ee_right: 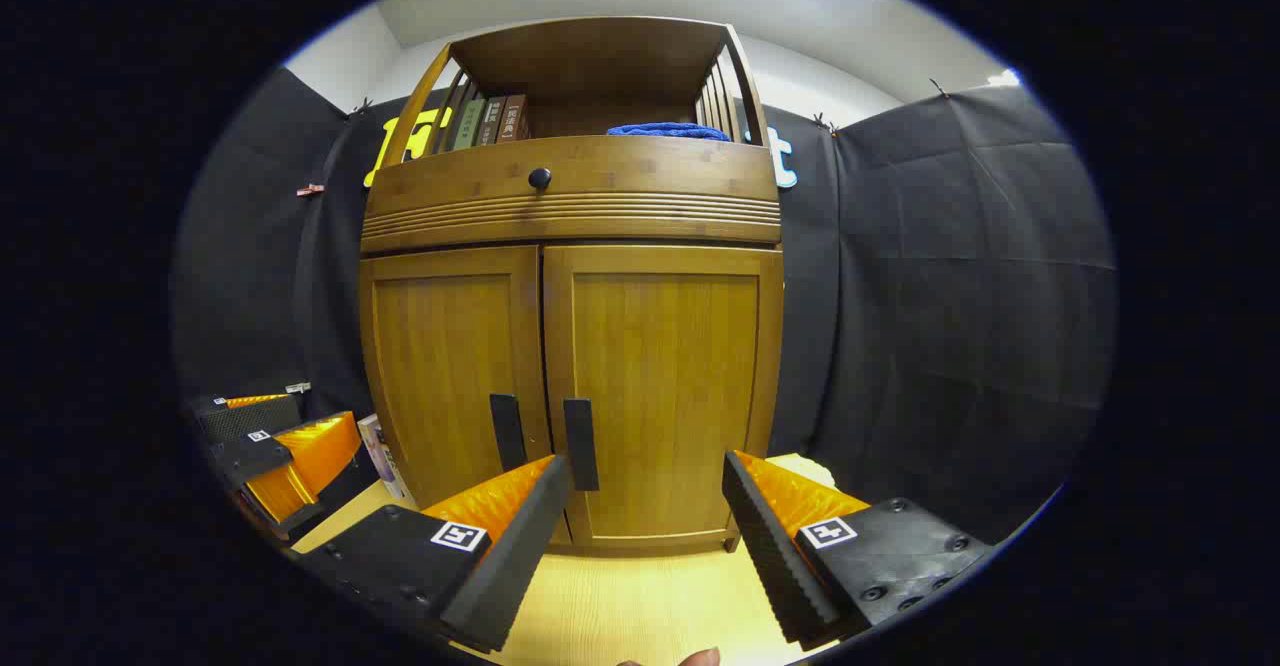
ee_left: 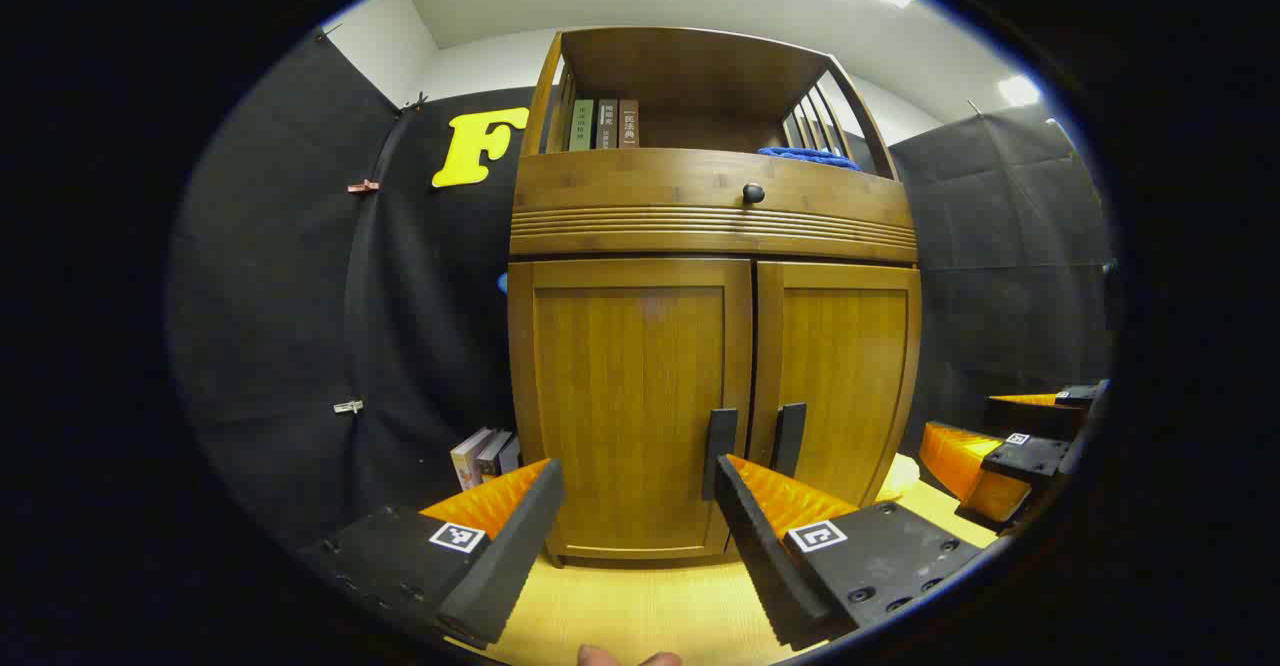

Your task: Open the right door of the double-door shoe cabinet with the right hand, and open the left door with the left hand.

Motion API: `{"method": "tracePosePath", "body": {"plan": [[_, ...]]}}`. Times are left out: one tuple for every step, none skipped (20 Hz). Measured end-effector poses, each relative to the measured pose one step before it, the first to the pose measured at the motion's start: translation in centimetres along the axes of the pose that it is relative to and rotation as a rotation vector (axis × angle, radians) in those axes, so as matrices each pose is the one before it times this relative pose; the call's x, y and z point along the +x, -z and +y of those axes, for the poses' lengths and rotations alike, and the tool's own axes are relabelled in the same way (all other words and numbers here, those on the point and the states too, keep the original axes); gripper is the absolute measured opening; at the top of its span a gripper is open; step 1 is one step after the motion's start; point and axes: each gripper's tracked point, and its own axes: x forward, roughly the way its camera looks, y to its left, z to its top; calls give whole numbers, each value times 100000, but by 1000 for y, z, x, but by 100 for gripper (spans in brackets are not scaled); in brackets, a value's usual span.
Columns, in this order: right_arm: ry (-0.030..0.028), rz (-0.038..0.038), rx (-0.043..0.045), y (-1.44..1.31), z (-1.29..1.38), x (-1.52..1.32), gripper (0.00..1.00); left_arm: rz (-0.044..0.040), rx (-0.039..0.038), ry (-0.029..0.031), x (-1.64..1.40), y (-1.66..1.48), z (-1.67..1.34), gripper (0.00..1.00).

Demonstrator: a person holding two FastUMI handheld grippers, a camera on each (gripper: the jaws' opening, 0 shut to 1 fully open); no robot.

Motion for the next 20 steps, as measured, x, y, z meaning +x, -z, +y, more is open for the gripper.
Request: {"method": "tracePosePath", "body": {"plan": [[36, 40, 40, 96, -18, -22, 98, 282, -228, 58, 55, 186, -123, 94], [31, -164, 34, -100, 43, -22, 98, 248, -84, -7, -37, -65, 9, 94], [20, -115, -67, -76, -38, -19, 98, 118, 106, -159, -32, 23, 0, 94], [27, -41, -131, 16, -31, 34, 98, -75, 165, -100, -11, -78, 50, 94], [-107, 116, -41, 48, 9, -57, 98, -84, 117, 92, 33, 118, -56, 94], [-41, 228, 7, 95, 75, 14, 98, -83, 152, -40, 14, -61, 64, 94], [-104, 67, 57, 35, 33, -28, 98, 6, 80, -35, -68, 66, 15, 94], [-151, 53, 78, -85, 49, 47, 98, -1, -56, -37, -44, -87, 42, 94], [-186, -27, 13, -18, 31, -83, 98, -124, -111, -174, -33, 67, -20, 94], [-160, 165, -67, 26, 43, -13, 98, 21, -71, 40, 6, -49, -16, 94], [-177, -26, -69, -20, -12, -45, 98, 22, 21, -81, -57, 72, -5, 94], [28, -58, -68, -26, 32, -25, 98, -144, 4, 20, 10, -76, 18, 94], [-120, -191, 54, -89, 71, 8, 98, -77, 20, 73, -24, 108, -65, 94], [-188, -13, 34, 0, 35, -13, 98, -59, 108, 4, -1, -58, 44, 94], [-112, -57, -122, 52, 21, -10, 98, -111, 42, -35, -81, 10, -4, 94], [-14, 152, -202, 27, 47, -37, 98, -22, 6, 37, -7, -55, 39, 94], [-168, 40, -89, 74, 46, 31, 98, -79, 3, -69, 7, 84, -24, 94], [-111, 34, 17, -89, 80, 7, 98, -62, 2, -45, -6, -62, 21, 94], [-225, -77, 26, 9, 98, 38, 98, 72, -20, -106, 22, 138, -55, 94], [-146, -44, -108, -15, 99, 11, 98, 160, -56, -144, 39, 52, 4, 94]]}}
